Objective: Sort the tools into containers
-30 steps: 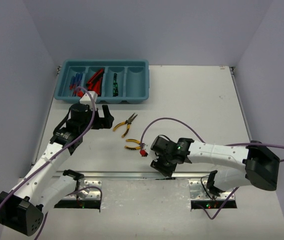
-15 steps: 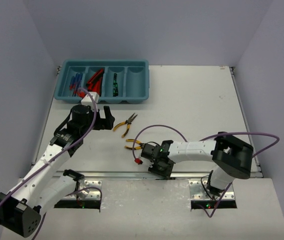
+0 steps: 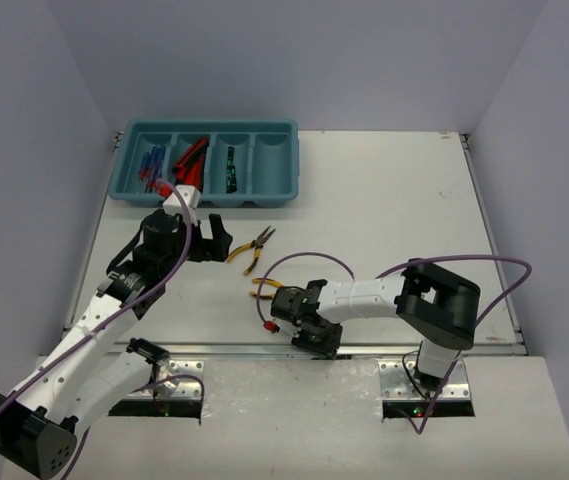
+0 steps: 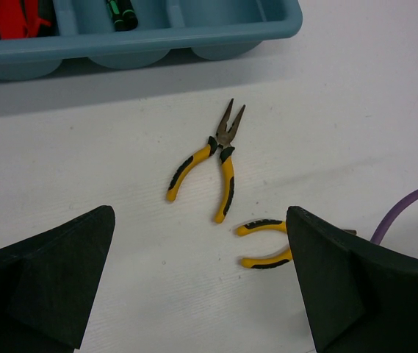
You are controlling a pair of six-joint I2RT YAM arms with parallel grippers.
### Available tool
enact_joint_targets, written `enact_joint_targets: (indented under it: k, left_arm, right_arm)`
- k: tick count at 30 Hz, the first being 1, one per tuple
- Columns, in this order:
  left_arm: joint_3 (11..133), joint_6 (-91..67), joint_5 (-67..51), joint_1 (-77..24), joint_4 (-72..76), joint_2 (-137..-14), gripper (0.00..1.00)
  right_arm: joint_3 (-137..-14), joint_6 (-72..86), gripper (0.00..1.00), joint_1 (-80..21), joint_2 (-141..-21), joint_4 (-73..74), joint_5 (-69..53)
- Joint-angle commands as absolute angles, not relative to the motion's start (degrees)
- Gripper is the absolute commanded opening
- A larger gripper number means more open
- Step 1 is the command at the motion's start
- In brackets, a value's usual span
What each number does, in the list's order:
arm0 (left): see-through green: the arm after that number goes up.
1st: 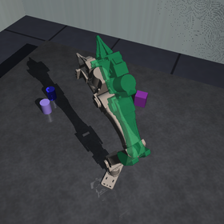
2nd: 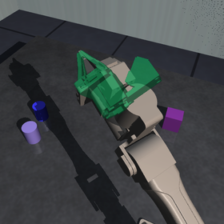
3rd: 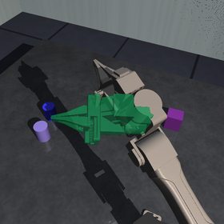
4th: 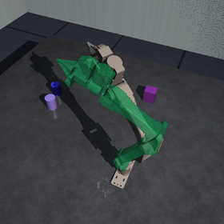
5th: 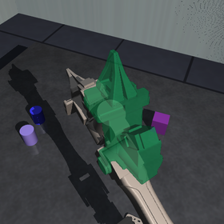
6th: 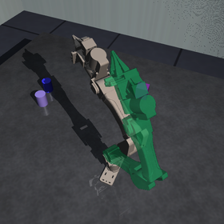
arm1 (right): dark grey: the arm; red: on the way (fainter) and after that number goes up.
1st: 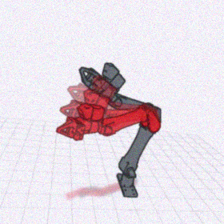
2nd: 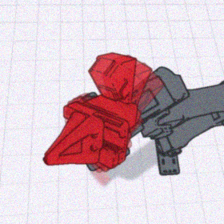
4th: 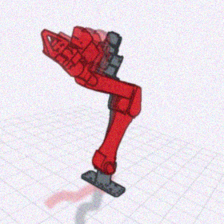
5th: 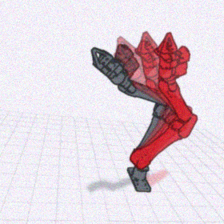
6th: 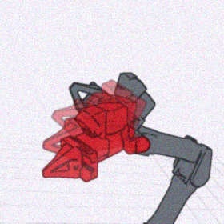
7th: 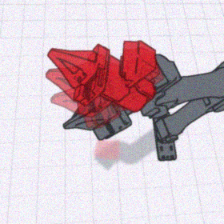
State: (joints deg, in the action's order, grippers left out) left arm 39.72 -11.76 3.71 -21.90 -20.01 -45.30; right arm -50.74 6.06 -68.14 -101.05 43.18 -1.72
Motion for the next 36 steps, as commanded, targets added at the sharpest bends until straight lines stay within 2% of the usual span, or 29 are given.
enact_joint_targets:
  k: [1,10,13,20,28,36]
  left_arm:
    - [40.89,-10.81,4.28,-22.59,-18.72,-43.55,1.00]
    - [40.96,-10.90,4.13,-22.59,-18.81,-42.73,1.00]
    - [41.04,-10.90,4.13,-22.59,-18.81,-42.71,1.00]
    - [41.13,-10.81,3.63,-22.59,-18.72,-42.63,1.00]
    - [41.04,-10.81,3.25,-22.50,-18.55,-42.45,1.00]
    - [40.96,-10.90,3.32,-22.50,-18.65,-42.25,1.00]
  right_arm:
    - [-51.51,5.77,0.33,-69.89,-104.37,44.51,-9.76]
    - [-53.20,5.76,0.32,-70.05,-110.21,47.32,-6.33]
    - [-53.69,7.00,0.30,-70.13,-110.93,46.88,-1.56]
    - [-52.65,9.64,0.29,-70.05,-107.24,42.27,11.47]
    - [-50.10,9.14,0.28,-70.05,-103.10,37.09,16.89]
    - [-48.80,7.12,0.28,-70.05,-103.69,37.47,3.23]
